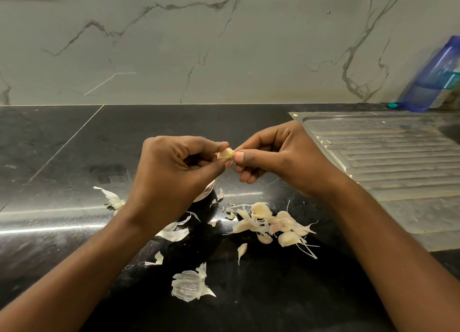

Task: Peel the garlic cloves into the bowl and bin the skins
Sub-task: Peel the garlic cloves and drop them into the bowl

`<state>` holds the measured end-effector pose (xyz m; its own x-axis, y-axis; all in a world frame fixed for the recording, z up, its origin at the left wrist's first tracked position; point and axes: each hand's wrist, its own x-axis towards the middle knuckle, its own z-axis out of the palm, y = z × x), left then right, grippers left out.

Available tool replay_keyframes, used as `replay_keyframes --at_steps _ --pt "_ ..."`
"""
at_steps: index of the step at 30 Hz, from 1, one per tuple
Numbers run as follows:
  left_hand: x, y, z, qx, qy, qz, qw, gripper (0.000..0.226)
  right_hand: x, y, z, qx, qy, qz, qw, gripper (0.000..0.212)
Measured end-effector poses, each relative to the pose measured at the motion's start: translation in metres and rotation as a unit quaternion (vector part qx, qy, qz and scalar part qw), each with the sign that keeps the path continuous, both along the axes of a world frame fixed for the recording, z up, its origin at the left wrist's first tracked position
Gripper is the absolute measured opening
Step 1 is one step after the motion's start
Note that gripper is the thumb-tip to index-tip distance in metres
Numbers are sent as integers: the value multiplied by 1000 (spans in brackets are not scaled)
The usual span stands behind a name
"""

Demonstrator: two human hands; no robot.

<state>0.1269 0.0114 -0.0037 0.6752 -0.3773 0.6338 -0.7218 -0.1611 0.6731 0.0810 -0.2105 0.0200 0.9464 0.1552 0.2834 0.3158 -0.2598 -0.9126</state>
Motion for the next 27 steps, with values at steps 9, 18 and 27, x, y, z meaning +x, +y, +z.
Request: replay_keyframes --at_steps 9,18,27 --pt "-2 -2 1 -16 39 -25 999 23 1 4 -3 7 -9 -32 999 8" --pt "-2 -3 7 -102 209 -104 967 23 2 0 -2 16 -31 -51 998 6" --pt "-6 -4 7 -74 196 -108 972 31 2 3 -4 4 -33 -43 999 9"
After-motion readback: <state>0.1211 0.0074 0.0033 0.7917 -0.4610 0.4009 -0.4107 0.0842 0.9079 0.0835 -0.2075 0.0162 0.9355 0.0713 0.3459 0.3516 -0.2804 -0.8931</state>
